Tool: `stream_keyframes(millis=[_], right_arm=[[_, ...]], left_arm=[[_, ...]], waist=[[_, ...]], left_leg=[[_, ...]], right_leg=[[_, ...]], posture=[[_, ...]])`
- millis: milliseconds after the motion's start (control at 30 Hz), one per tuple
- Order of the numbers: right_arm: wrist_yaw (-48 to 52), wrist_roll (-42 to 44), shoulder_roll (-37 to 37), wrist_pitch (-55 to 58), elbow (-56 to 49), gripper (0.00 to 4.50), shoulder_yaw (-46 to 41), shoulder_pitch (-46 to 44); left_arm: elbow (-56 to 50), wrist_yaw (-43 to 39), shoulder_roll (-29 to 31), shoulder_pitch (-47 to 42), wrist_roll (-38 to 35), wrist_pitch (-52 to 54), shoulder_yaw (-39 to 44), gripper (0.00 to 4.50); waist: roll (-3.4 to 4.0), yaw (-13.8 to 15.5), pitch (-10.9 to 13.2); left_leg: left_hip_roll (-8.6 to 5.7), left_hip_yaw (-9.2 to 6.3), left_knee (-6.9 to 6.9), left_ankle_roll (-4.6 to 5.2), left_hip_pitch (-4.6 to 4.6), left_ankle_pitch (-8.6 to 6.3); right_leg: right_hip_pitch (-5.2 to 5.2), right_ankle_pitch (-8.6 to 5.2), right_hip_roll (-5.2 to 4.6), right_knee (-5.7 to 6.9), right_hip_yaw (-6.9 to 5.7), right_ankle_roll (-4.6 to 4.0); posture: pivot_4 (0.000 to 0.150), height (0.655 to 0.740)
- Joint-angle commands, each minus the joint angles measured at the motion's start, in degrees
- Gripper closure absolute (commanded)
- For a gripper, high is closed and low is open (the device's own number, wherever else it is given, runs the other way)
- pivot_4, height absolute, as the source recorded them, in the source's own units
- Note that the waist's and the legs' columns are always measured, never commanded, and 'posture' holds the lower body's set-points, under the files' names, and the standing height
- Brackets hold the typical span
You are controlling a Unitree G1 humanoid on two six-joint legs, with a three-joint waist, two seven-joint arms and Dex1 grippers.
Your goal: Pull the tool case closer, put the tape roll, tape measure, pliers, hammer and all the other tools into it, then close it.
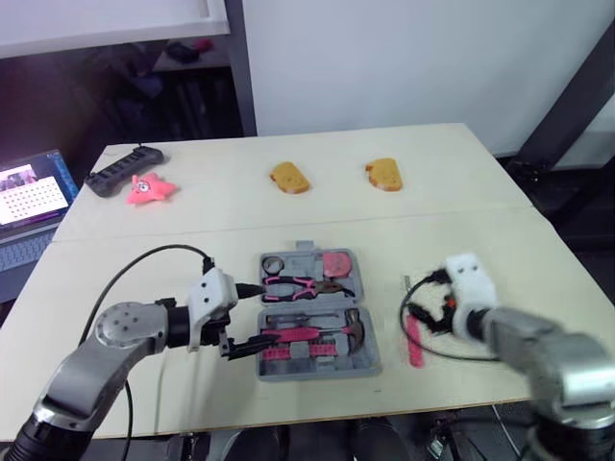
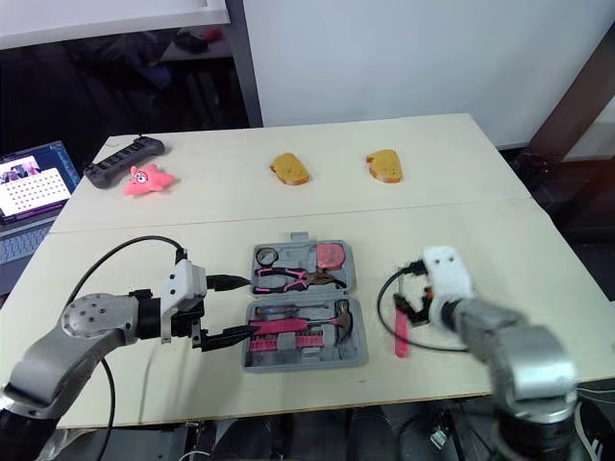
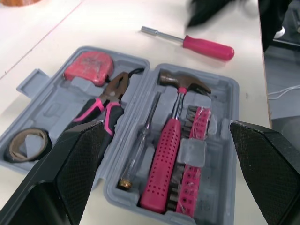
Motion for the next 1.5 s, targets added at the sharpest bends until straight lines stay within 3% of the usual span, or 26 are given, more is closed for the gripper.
stream_keyframes(millis=[33,100,200,367,500,733,967,1067,1300,1400,1500], right_arm=[[17.1,3.0,-15.8,-15.5,1.9,0.1,8.0,-3.3],[30.7,-2.5,-26.0,-34.6,6.3,0.1,17.5,-5.5],[47.6,-15.3,-32.9,-65.9,16.8,0.1,30.2,-10.6],[56.6,-36.2,-28.3,-110.7,38.4,0.1,45.2,-22.8],[59.0,-39.8,-22.7,-126.7,48.0,0.1,49.5,-28.2],[55.4,-50.6,-15.1,-140.1,59.1,0.1,53.8,-32.6],[50.7,-57.8,-10.7,-141.5,64.6,0.1,55.1,-32.3],[46.9,-62.3,-9.6,-143.0,67.6,0.88,55.9,-32.8],[45.1,-61.8,-8.9,-144.4,67.7,4.11,55.2,-32.4],[45.4,-60.0,-9.5,-143.5,66.5,4.15,53.7,-32.3],[49.6,-51.4,-12.9,-138.0,62.3,4.15,49.5,-31.7]], left_arm=[[-0.2,0.5,-0.3,-0.7,0.3,-1.2,0.7,0.0],[0.3,0.2,-0.4,-1.0,1.4,-2.0,-0.4,0.0],[-0.1,-0.6,-0.8,-1.6,0.7,-2.5,-1.0,0.0],[-2.3,-2.5,-0.2,-0.1,-1.2,-2.3,0.1,0.0],[-4.7,-2.7,1.1,2.3,-3.1,-0.7,1.6,0.0],[-6.7,-3.5,4.0,7.6,-4.4,-1.0,6.1,0.0],[-6.1,-2.4,2.5,10.1,-2.1,-6.0,6.0,0.0],[-6.6,-1.2,1.6,10.6,-1.4,-6.9,5.8,0.0],[-6.4,-3.1,1.1,11.2,-2.3,-11.1,7.3,0.0],[-6.0,-4.2,1.7,10.4,-3.9,-10.3,7.9,0.0],[-4.8,-4.9,2.3,7.3,-5.1,-9.2,8.3,0.0]], waist=[[-0.02,0.0,0.0],[-0.17,-0.4,0.1],[-0.38,-1.0,0.3],[-0.49,-1.7,0.5],[-0.48,-1.4,0.6],[-0.47,-1.0,0.7],[-0.47,-1.0,0.7],[-0.7,-1.3,0.6],[-1.12,-1.2,0.4],[-1.13,-1.2,0.4],[-0.99,-1.1,0.4]], left_leg=[[0.02,0.01,-0.01,0.0,0.0,0.0],[0.06,0.09,-0.04,0.0,0.02,0.0],[0.06,0.12,-0.01,-0.01,0.03,0.0],[0.01,0.16,0.05,0.0,0.05,-0.01],[0.08,0.19,0.0,-0.21,0.04,0.1],[0.04,0.19,0.02,-0.37,0.03,0.19],[0.03,0.21,0.02,-0.38,0.05,0.2],[0.08,0.21,0.02,-0.37,0.14,0.19],[0.12,0.2,0.03,-0.17,0.22,0.08],[0.13,0.2,0.03,-0.17,0.22,0.08],[0.13,0.2,0.03,-0.17,0.19,0.08]], right_leg=[[0.02,-0.01,0.02,-0.01,-0.06,0.01],[0.1,-0.03,0.02,-0.05,-0.15,0.04],[0.17,-0.07,-0.01,-0.11,-0.21,0.11],[0.11,0.0,-0.11,-0.14,-0.07,0.18],[-0.06,0.01,-0.05,-0.02,0.03,0.13],[-0.07,0.05,-0.06,-0.01,0.11,0.08],[-0.08,0.07,-0.04,0.03,0.13,0.03],[-0.02,0.1,0.03,0.04,0.15,-0.02],[0.04,0.17,0.13,0.03,0.2,-0.14],[0.04,0.17,0.14,0.03,0.21,-0.15],[0.01,0.17,0.15,0.04,0.21,-0.15]], posture=[[0.15,0.7219],[0.15,0.7219],[0.15,0.7219],[0.15,0.7219],[0.15,0.7219],[0.15,0.7219],[0.15,0.7219],[0.15,0.7219],[0.15,0.7219],[0.15,0.7219],[0.15,0.7219]])
